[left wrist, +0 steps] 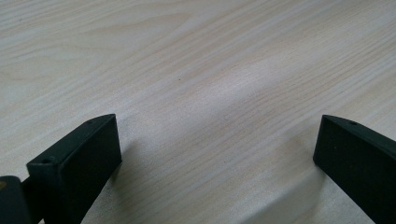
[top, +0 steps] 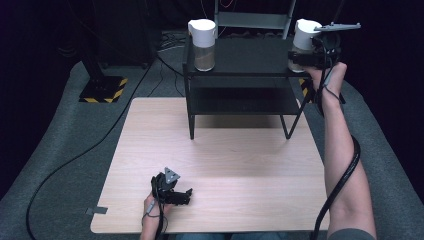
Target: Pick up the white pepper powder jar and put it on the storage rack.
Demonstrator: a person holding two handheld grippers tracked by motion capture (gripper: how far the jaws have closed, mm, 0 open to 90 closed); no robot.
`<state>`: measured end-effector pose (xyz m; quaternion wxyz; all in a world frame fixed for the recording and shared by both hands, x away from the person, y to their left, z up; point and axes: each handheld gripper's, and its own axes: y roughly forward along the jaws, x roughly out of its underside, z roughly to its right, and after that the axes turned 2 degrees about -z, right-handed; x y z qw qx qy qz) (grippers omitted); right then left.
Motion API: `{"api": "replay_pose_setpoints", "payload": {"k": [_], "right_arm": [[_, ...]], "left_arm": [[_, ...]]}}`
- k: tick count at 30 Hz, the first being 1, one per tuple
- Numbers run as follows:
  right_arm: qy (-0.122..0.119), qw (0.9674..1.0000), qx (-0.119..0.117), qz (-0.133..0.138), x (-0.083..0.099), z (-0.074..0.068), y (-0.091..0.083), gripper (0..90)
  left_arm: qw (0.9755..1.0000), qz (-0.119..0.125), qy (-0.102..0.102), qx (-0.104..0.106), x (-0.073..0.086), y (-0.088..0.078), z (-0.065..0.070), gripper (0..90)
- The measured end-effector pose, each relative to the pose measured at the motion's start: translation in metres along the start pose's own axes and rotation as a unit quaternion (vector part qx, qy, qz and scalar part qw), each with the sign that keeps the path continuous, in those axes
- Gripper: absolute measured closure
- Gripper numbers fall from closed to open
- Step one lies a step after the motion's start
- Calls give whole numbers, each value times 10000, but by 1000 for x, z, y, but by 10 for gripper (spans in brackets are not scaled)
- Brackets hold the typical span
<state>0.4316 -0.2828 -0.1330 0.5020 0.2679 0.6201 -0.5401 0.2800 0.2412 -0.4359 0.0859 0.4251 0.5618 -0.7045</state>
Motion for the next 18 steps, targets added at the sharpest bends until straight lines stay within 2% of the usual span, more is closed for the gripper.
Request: {"api": "replay_pose_setpoints", "payload": {"k": [3, 6, 10, 18], "right_arm": [[26, 10000, -4, -56, 0, 1, 5, 296], [87, 10000, -42, -2, 2, 3, 6, 296], [305, 9994, -169, 86, 9, 12, 6, 296], [316, 9993, -192, 88, 9, 13, 6, 296]], "left_arm": [[10000, -1, 0, 0, 0, 0, 0, 5], [10000, 2, 0, 0, 0, 0, 0, 5], [10000, 4, 0, -3, 0, 0, 0, 5], [10000, 5, 0, -3, 0, 0, 0, 5]]}}
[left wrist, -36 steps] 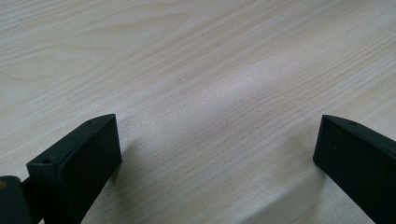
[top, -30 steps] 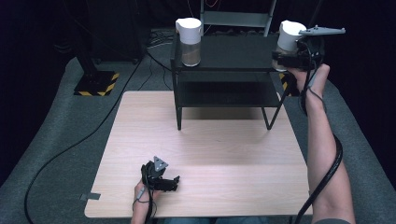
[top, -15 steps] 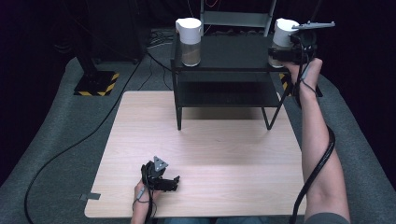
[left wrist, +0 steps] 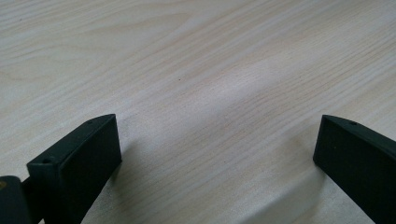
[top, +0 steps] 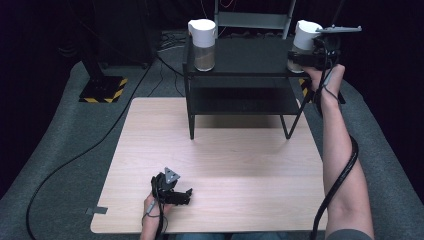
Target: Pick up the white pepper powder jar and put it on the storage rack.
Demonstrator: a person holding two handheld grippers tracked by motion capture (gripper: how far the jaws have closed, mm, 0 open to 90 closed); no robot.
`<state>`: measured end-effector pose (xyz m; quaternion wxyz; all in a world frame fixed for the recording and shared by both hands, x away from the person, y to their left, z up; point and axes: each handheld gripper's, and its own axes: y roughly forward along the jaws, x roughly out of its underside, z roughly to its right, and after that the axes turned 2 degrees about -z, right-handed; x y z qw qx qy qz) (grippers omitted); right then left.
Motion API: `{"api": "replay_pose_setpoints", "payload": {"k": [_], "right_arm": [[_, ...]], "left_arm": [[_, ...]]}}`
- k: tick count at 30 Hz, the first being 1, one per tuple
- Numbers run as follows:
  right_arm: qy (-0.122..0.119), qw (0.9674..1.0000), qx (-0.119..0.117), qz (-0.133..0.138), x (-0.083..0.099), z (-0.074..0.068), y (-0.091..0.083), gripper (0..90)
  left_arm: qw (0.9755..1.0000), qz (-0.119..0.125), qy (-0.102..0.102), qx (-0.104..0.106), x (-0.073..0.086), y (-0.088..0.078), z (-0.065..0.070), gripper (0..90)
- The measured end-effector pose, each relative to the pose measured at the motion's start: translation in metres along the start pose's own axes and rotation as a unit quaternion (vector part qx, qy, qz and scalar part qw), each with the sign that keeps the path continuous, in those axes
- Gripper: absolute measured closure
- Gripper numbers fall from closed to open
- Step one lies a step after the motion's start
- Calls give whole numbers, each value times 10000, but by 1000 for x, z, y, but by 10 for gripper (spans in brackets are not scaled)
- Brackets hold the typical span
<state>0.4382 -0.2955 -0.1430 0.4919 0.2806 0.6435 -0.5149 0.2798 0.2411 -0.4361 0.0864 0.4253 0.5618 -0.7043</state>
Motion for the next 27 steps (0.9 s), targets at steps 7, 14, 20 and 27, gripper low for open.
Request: {"api": "replay_pose_setpoints", "payload": {"k": [7, 14, 20, 27], "right_arm": [[-6, 10000, -11, -88, -4, 0, 0, 271], [101, 9985, -54, -536, -18, -2, -13, 69], [93, 9974, -229, -674, -13, -4, -33, 27], [-246, 9962, -417, -727, 27, -15, -54, 20]], "left_arm": [[10000, -2, 1, -1, 0, 0, 0, 5], [10000, -1, -1, 1, 0, 0, 0, 5], [10000, 4, -3, 0, 0, 0, 0, 6], [10000, 1, 3, 0, 0, 0, 0, 6]]}}
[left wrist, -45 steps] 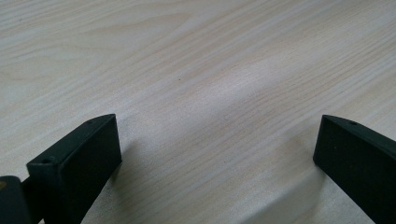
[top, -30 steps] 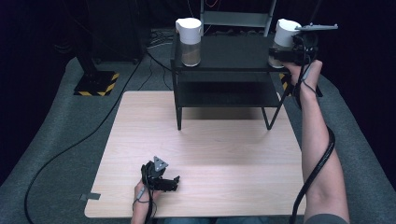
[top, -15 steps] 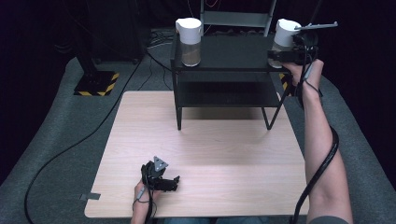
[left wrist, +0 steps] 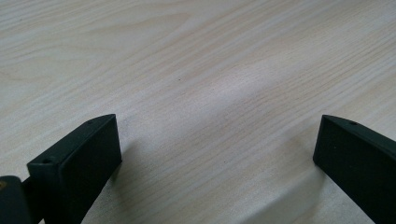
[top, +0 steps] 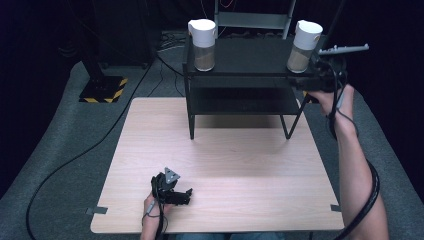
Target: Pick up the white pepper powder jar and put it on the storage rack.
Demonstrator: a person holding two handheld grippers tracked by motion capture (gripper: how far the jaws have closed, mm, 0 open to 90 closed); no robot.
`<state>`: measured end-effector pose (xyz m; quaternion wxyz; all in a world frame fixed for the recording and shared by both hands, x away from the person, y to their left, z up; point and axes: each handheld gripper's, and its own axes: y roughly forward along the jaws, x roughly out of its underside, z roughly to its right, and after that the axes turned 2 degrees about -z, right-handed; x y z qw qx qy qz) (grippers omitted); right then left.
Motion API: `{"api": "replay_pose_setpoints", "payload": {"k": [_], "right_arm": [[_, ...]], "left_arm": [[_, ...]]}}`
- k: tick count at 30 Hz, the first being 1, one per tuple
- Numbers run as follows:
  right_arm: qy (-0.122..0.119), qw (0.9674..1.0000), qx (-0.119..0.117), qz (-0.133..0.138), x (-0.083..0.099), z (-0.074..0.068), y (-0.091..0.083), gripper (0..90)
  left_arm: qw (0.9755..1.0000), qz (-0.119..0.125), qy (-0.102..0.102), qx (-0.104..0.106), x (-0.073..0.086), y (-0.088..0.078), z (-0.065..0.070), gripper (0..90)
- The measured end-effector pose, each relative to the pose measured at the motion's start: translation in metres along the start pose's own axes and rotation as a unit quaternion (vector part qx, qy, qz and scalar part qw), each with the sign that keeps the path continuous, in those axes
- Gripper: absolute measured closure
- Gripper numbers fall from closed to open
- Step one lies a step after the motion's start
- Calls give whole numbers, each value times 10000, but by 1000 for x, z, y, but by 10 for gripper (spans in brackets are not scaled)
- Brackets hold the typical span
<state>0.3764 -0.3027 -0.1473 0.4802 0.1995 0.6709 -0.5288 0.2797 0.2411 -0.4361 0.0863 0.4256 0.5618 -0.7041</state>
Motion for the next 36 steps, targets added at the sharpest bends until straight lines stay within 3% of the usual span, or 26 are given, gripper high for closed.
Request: {"api": "replay_pose_setpoints", "payload": {"k": [4, 10, 15, 20, 21, 23, 24, 27, 32, 36], "right_arm": [[-208, 9997, -20, -146, 33, -10, 2, 17], [-214, 9992, -101, -314, 92, -19, 13, 11], [-77, 9979, -290, -580, 148, -25, 29, 4], [206, 9957, -445, -792, 207, -31, 45, 0], [179, 9953, -438, -841, 217, -34, 48, 0], [40, 9954, -127, -952, 234, -48, 53, 0], [45, 9957, -85, -925, 243, -51, 54, 0], [78, 9961, -30, -880, 261, -55, 57, 0], [1, 9957, 180, -909, 277, -66, 61, 0], [-27, 9957, 160, -912, 287, -67, 63, 0]], "left_arm": [[10000, -1, 1, 0, 0, 0, 0, 6], [10000, -2, -1, -2, 0, 0, 0, 5], [10000, -2, 5, 1, -2, 2, 2, 6], [10000, 3, 22, 17, -3, 3, 3, 6], [10000, 5, 18, 17, -3, 3, 3, 7], [10000, 5, 23, 18, -3, 2, 3, 7], [10000, 8, 21, 19, -2, 2, 3, 8], [10000, 8, 22, 20, -2, 2, 3, 9], [10000, 8, 22, 14, -2, 2, 3, 9], [10000, 8, 20, 17, -2, 2, 3, 9]]}}
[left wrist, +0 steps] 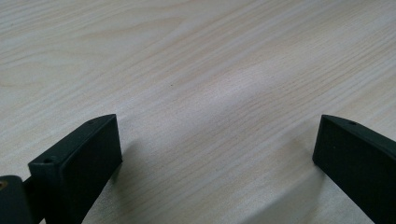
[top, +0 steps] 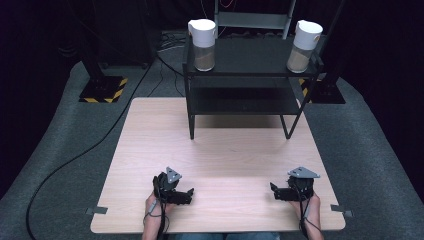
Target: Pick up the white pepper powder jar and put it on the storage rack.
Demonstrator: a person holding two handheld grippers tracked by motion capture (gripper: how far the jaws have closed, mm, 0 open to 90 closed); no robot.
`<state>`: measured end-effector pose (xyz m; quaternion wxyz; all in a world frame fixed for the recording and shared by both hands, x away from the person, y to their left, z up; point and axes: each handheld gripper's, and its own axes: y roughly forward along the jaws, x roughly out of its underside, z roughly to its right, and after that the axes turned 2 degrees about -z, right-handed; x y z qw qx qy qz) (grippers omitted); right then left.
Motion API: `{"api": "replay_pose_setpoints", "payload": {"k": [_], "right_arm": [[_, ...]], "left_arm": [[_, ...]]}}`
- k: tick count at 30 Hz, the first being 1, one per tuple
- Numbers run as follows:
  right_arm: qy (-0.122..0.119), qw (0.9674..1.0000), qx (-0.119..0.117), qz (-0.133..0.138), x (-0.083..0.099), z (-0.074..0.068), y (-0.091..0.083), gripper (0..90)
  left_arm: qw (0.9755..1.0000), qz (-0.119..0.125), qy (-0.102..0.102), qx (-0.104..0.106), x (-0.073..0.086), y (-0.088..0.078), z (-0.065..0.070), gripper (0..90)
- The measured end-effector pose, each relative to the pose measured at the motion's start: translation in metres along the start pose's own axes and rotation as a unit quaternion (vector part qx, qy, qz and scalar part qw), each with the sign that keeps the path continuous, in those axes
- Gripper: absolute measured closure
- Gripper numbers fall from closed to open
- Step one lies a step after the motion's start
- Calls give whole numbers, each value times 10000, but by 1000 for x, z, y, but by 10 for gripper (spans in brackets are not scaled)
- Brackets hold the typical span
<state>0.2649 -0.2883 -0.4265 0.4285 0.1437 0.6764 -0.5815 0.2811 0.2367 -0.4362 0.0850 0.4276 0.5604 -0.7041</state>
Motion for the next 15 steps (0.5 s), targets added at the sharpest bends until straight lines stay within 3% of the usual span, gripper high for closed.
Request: {"api": "replay_pose_setpoints", "payload": {"k": [9, 15], "right_arm": [[-87, 9999, -19, 108, 11, -3, 4, 0], [-4, 9998, -78, 202, 14, 0, 3, 0]], "left_arm": [[10000, -1, 0, 0, 0, 0, 0, 9], [10000, -1, -2, 1, 0, 0, 0, 8]]}}
